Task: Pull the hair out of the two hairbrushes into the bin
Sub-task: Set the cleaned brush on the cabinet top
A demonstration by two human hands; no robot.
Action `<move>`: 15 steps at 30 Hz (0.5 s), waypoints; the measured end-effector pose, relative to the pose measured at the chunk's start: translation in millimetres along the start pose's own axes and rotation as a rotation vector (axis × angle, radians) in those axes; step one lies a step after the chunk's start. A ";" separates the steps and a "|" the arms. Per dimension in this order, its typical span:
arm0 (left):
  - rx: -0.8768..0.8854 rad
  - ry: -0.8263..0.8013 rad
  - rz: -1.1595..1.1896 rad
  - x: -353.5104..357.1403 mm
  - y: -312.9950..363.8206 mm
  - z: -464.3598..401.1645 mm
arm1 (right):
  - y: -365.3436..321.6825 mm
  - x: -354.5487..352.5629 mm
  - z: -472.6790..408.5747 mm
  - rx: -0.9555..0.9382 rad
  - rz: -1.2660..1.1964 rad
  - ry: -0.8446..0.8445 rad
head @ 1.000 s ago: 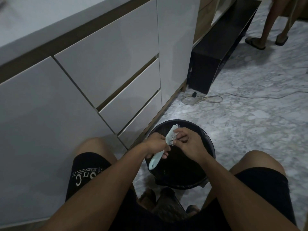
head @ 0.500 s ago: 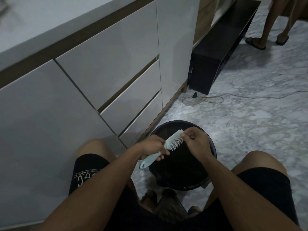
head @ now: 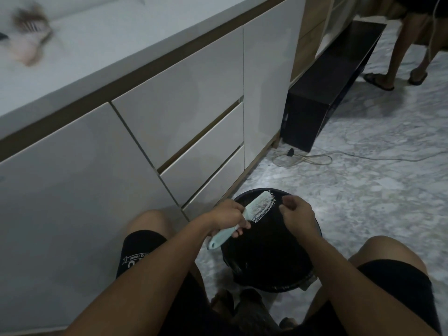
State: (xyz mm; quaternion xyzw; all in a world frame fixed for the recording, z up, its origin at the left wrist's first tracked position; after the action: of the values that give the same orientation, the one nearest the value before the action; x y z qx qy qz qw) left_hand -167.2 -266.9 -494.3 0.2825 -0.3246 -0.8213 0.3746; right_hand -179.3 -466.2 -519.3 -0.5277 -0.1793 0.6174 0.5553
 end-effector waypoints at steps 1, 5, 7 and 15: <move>0.010 0.007 0.004 -1.7 4.1 2.3 | -7.0 0.6 1.3 0.031 -0.090 -0.051; 0.068 0.011 0.021 -11.2 27.3 13.4 | -45.0 2.8 12.8 0.147 -0.377 -0.308; 0.100 0.001 0.048 -16.2 40.5 22.3 | -64.5 1.5 15.5 0.118 -0.420 -0.355; 0.265 0.129 0.183 -65.7 93.2 76.3 | -167.8 -21.4 16.7 -0.106 -0.579 -0.305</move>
State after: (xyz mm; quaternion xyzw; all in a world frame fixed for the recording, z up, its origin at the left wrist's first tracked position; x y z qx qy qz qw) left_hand -144.2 -237.3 -362.4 0.3509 -0.4298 -0.7140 0.4271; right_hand -113.9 -425.3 -367.8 -0.3844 -0.4346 0.4958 0.6462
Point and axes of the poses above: each hand's wrist, its own z-axis away from the middle knuckle, its own x-axis out of the palm, y = z × x, the point moved 3 cm from there along -z, towards the middle knuckle, and after that the axes turned 4 degrees about x, right-handed, at the moved point
